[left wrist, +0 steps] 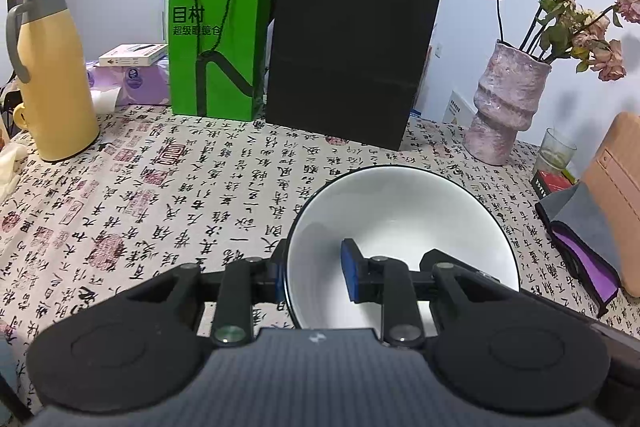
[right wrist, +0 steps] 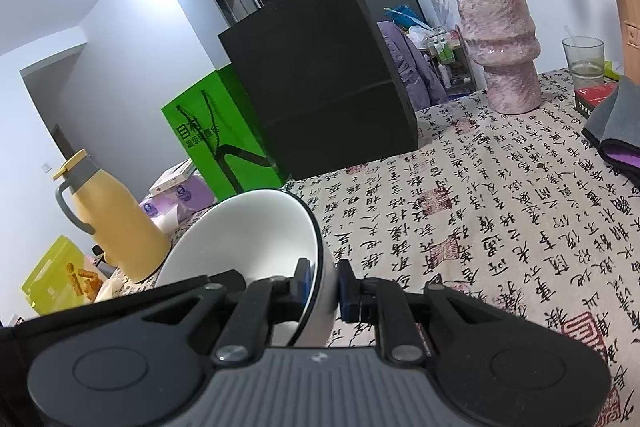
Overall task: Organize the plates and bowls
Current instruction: 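Carry the held white bowl toward the blue bowl with both tools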
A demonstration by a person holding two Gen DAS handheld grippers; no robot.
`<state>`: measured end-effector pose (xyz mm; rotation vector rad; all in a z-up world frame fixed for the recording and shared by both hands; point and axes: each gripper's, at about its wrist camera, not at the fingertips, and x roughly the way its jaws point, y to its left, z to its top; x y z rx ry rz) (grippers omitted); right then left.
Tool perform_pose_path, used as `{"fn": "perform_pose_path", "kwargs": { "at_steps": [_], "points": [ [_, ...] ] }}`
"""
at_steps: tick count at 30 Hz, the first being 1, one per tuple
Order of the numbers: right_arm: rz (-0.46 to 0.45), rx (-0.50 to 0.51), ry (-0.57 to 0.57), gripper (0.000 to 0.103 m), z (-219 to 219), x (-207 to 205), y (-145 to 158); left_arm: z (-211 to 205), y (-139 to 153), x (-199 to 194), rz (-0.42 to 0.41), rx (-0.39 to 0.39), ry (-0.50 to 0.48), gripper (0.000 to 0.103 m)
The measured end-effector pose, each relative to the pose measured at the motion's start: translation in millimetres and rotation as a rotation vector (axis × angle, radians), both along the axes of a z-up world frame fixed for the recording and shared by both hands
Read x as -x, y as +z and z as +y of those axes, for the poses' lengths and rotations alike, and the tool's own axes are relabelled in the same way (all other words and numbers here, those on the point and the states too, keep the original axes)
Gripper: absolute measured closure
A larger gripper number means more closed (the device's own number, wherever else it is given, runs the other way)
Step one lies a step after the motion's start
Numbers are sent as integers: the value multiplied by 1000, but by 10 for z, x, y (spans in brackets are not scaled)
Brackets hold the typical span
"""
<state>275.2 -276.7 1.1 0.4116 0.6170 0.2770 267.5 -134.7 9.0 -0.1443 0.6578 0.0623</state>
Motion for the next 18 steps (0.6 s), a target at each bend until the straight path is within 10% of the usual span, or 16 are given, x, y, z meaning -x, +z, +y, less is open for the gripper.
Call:
{"fn": "perform_pose_path", "kwargs": {
  "at_steps": [18],
  "points": [
    [-21,21,32,88,319,244,127,313,89,302,-25,18,27,76]
  ]
}}
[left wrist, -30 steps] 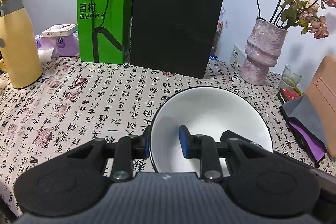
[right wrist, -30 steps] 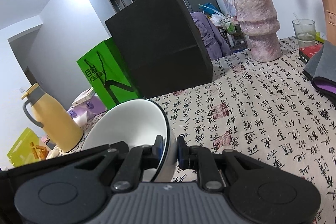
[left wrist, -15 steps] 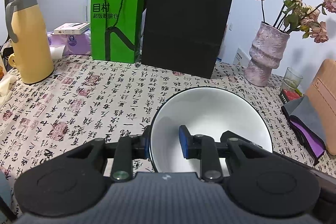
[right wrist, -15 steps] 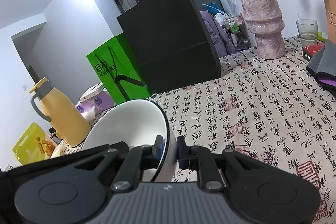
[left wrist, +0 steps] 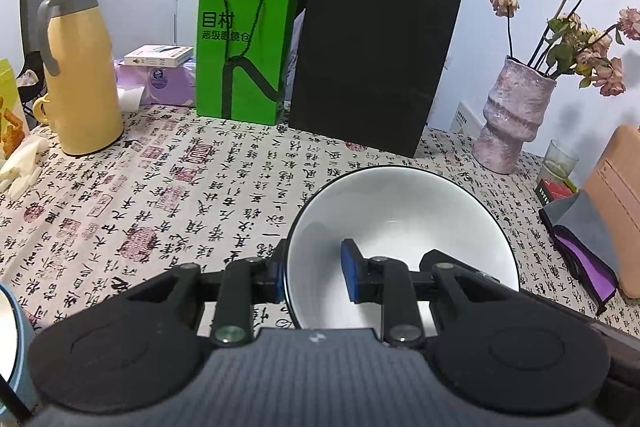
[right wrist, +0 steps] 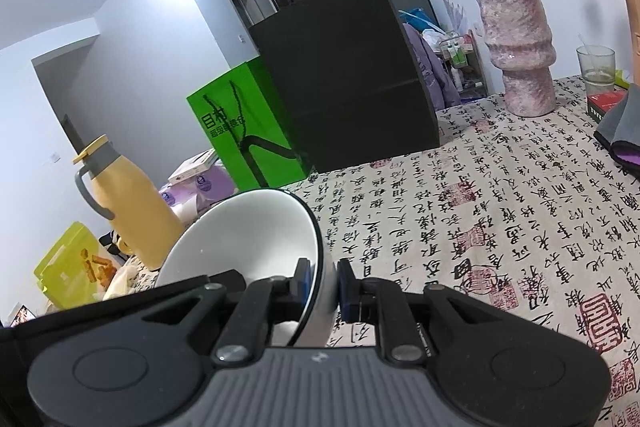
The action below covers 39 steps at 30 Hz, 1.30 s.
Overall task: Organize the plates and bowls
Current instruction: 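Carry the held white bowl toward the blue bowl with both tools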
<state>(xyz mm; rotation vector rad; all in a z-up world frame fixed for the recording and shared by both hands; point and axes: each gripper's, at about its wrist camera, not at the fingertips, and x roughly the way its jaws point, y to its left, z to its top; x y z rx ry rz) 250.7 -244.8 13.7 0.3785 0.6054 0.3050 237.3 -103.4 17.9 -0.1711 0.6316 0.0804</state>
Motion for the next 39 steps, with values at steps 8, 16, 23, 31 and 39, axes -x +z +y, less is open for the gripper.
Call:
{"fn": "perform_pose_path", "kwargs": {
  "at_steps": [8,16,23,31,39],
  "points": [
    [-12,13,24,88,179,88,64,189,46,126,-12,9,19,76],
    [-23,27,45,88,354,163,113,366,71,242,-23,21,37,76],
    [-23,33,59,88,493,222,127,497,69,325,-25,24,48,76],
    [-32,40,81,88,664,300,159,648,89,443,-36,31,71,76],
    [-38,47,104,88,849,397,193,816,107,599,-44,39,96,76]
  ]
}}
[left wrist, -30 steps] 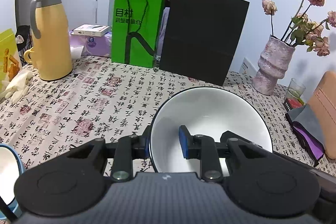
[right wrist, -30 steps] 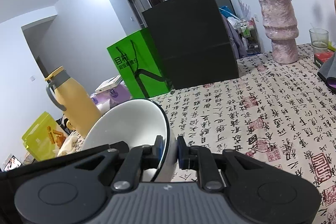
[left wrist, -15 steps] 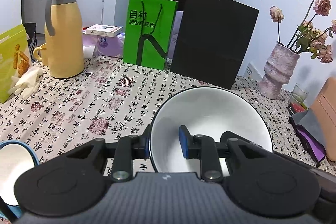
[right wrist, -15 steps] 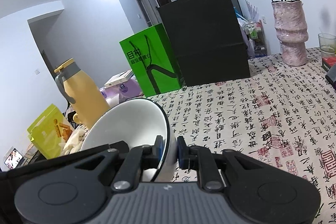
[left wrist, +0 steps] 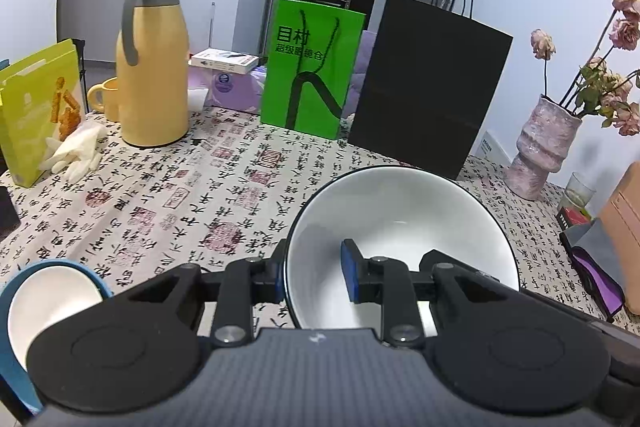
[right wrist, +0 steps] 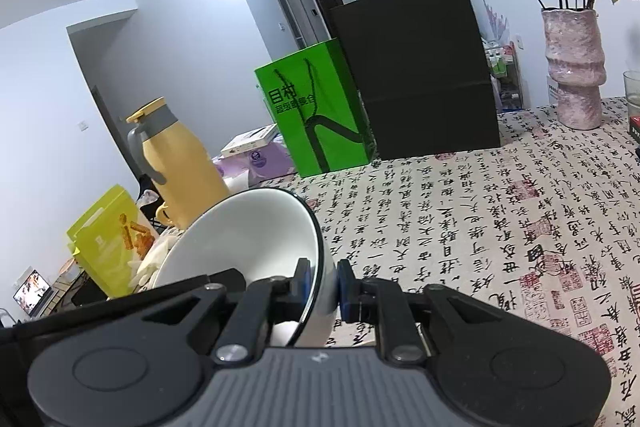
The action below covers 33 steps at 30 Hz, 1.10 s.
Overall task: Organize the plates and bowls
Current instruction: 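Carry the held white bowl toward the blue bowl with both tools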
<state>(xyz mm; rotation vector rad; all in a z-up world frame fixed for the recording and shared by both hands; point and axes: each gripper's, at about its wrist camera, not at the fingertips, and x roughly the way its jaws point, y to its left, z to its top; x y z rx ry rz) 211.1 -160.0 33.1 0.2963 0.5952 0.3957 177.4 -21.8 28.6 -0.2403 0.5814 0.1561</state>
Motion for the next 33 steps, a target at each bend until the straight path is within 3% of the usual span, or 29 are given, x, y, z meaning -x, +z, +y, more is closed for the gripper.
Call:
{"fn": "perform_pose_path", "kwargs": {
  "at_steps": [33],
  "points": [
    [-33,45,122,88,905,484,87,850,-8,708,-44,53,118,77]
  ]
}}
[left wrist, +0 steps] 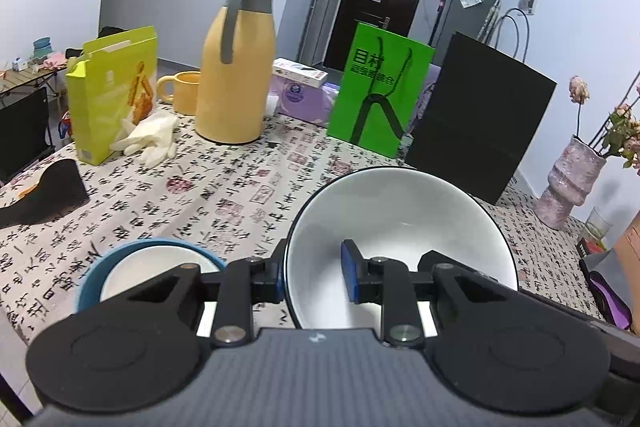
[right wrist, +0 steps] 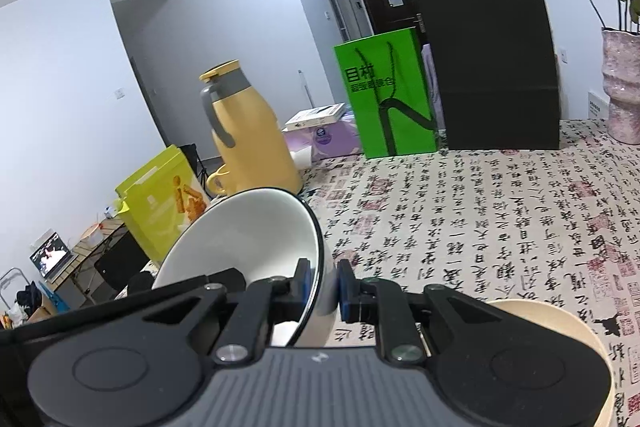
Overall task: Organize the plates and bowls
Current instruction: 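Carry the held white bowl toward the blue bowl with both tools, then lower the white bowl into the blue bowl stack with both tools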
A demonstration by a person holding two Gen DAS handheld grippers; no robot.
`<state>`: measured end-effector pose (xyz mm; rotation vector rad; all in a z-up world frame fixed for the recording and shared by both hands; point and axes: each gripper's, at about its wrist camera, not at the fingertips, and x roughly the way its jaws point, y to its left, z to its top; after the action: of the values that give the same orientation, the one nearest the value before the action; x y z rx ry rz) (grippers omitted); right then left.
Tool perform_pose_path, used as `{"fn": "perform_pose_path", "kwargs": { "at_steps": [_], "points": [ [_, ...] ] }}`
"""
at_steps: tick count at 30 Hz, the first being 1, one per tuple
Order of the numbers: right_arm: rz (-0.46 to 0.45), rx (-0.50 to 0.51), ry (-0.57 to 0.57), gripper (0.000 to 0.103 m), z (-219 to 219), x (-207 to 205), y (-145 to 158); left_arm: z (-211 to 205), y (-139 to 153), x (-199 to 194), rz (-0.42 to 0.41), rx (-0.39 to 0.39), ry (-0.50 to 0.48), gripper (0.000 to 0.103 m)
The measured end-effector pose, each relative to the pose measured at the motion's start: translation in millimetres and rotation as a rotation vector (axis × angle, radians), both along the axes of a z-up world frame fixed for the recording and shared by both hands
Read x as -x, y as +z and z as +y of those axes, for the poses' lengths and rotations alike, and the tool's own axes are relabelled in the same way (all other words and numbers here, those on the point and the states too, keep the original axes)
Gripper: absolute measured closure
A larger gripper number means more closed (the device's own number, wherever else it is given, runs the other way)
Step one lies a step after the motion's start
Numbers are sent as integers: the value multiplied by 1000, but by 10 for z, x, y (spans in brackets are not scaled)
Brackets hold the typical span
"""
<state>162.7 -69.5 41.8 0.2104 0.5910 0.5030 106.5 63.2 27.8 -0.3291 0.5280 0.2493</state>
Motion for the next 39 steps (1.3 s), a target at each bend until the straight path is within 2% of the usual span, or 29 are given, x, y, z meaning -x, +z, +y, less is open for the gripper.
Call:
{"fn": "perform_pose_path", "kwargs": {
  "at_steps": [20,39],
  "points": [
    [5,43,89,88,610,119,-76,544,-113,263,-6,35,73,77],
    [50,87,164,88,1125,61,-283,1030,-372,362,21,93,129,77]
  ]
}}
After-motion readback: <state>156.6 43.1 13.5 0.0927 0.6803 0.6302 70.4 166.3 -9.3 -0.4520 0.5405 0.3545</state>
